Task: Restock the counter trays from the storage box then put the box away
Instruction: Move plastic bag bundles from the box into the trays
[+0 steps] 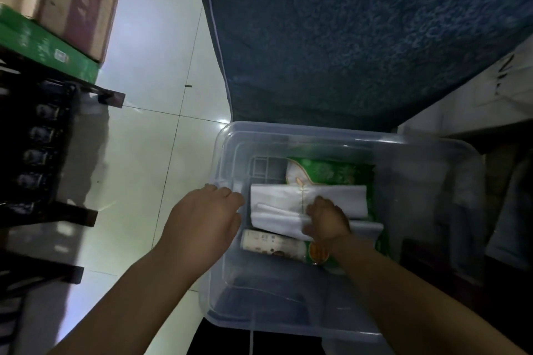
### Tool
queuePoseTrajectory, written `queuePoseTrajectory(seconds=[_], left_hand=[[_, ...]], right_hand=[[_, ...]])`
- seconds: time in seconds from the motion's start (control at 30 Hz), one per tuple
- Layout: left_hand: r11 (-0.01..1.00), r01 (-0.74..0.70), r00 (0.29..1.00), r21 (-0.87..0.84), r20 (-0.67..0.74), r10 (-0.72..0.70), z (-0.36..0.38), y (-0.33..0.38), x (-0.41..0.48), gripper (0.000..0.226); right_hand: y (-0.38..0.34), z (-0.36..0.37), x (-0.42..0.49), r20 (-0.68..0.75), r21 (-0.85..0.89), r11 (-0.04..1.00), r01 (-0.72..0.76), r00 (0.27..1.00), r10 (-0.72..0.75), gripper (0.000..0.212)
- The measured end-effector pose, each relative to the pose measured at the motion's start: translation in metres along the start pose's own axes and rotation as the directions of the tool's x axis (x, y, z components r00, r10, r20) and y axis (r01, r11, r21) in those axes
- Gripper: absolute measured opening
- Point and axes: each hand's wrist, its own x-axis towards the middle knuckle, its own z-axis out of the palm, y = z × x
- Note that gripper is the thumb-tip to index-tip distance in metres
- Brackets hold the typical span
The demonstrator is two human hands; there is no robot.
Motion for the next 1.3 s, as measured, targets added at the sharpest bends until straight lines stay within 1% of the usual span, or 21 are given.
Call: queuePoseTrajectory(seconds=[0.07, 0.13, 0.23, 0.3, 0.37, 0.4, 0.47, 0.53, 0.57, 0.6, 0.63, 0.67, 0.7, 0.73, 0.8, 0.9, 0.97, 1.03, 1.13, 1.23, 1.3], left_hand=[[1.000, -0.008, 1.000, -0.002, -0.013, 0.008, -0.003, 0.005, -0.003, 0.018], [1.000, -0.010, 1.000, -0.014, -0.028, 0.009, -0.007, 0.007, -0.007, 0.020], [0.999, 0.018, 0.999, -0.047, -0.040, -0.020, -0.013, 0.007, -0.015, 0.024], [0.985, 0.096, 0.995, -0.142, -0.004, -0.098, -0.015, 0.005, -0.020, 0.026], [0.970, 0.155, 0.988, -0.186, 0.022, -0.153, -0.016, 0.003, -0.026, 0.024], [0.964, 0.174, 0.985, -0.199, 0.037, -0.170, -0.017, 0.004, -0.028, 0.023], [0.922, 0.239, 0.971, -0.305, 0.067, -0.230, -0.022, 0.009, -0.029, 0.027], [0.777, 0.319, 0.946, -0.543, 0.126, -0.300, -0.032, 0.015, -0.027, 0.033], [0.644, 0.331, 0.935, -0.689, 0.152, -0.319, -0.037, 0.018, -0.025, 0.034], [0.470, 0.327, 0.927, -0.820, 0.182, -0.327, -0.042, 0.020, -0.023, 0.033], [0.280, 0.307, 0.921, -0.910, 0.210, -0.328, -0.048, 0.022, -0.022, 0.036], [0.136, 0.296, 0.907, -0.945, 0.234, -0.351, -0.053, 0.022, -0.021, 0.041], [0.061, 0.292, 0.887, -0.955, 0.246, -0.392, -0.055, 0.022, -0.020, 0.044], [0.049, 0.278, 0.869, -0.959, 0.229, -0.438, -0.057, 0.021, -0.019, 0.041], [0.105, 0.255, 0.829, -0.961, 0.161, -0.536, -0.056, 0.019, -0.016, 0.024], [0.128, 0.233, 0.769, -0.964, 0.102, -0.631, -0.055, 0.015, -0.010, 0.018], [0.146, 0.222, 0.741, -0.964, 0.069, -0.668, -0.056, 0.012, -0.005, 0.021], [0.160, 0.214, 0.732, -0.964, 0.050, -0.680, -0.055, 0.008, 0.001, 0.027], [0.149, 0.214, 0.732, -0.965, 0.058, -0.679, -0.049, 0.002, 0.010, 0.044], [0.120, 0.190, 0.731, -0.974, 0.059, -0.680, -0.040, -0.002, 0.018, 0.054], [0.103, 0.177, 0.724, -0.979, 0.059, -0.687, -0.035, -0.003, 0.022, 0.064]], right_hand=[[0.000, -0.003, -0.008, -0.012, 0.078, 0.997, -0.003, 1.000, 0.004, 0.029], [-0.001, -0.008, -0.018, -0.087, 0.113, 0.994, 0.009, 0.996, 0.001, 0.022], [-0.006, -0.021, -0.038, -0.195, 0.313, 0.949, 0.037, 0.980, 0.027, 0.017], [-0.013, -0.035, -0.052, -0.226, 0.499, 0.863, 0.077, 0.973, 0.044, 0.012], [-0.025, -0.052, -0.067, -0.270, 0.655, 0.742, 0.142, 0.961, 0.055, 0.021], [-0.032, -0.062, -0.076, -0.291, 0.717, 0.674, 0.176, 0.955, 0.060, 0.023], [-0.048, -0.084, -0.093, -0.310, 0.802, 0.551, 0.230, 0.949, 0.055, 0.017], [-0.063, -0.103, -0.109, -0.300, 0.864, 0.430, 0.260, 0.954, 0.024, 0.013], [-0.071, -0.112, -0.117, -0.294, 0.886, 0.375, 0.272, 0.956, 0.001, 0.015], [-0.078, -0.119, -0.122, -0.296, 0.899, 0.332, 0.288, 0.955, -0.026, 0.019], [-0.084, -0.125, -0.125, -0.300, 0.905, 0.298, 0.302, 0.952, -0.054, 0.023], [-0.089, -0.128, -0.126, -0.303, 0.908, 0.278, 0.312, 0.950, -0.077, 0.026], [-0.093, -0.129, -0.127, -0.301, 0.911, 0.265, 0.315, 0.949, -0.094, 0.026], [-0.096, -0.128, -0.126, -0.296, 0.916, 0.252, 0.312, 0.950, -0.102, 0.022], [-0.098, -0.118, -0.122, -0.280, 0.929, 0.225, 0.295, 0.955, -0.098, 0.010], [-0.086, -0.089, -0.110, -0.236, 0.934, 0.278, 0.224, 0.972, 0.010, 0.020], [-0.067, -0.069, -0.094, -0.212, 0.905, 0.401, 0.139, 0.967, 0.143, 0.027], [-0.046, -0.052, -0.074, -0.200, 0.833, 0.551, 0.047, 0.955, 0.220, 0.026], [-0.021, -0.035, -0.042, -0.205, 0.680, 0.733, 0.008, 0.962, 0.180, 0.034], [-0.009, -0.025, -0.010, -0.187, 0.367, 0.930, 0.008, 0.980, 0.065, 0.050], [-0.004, -0.022, 0.007, -0.160, 0.188, 0.982, 0.001, 0.987, 0.029, 0.057]])
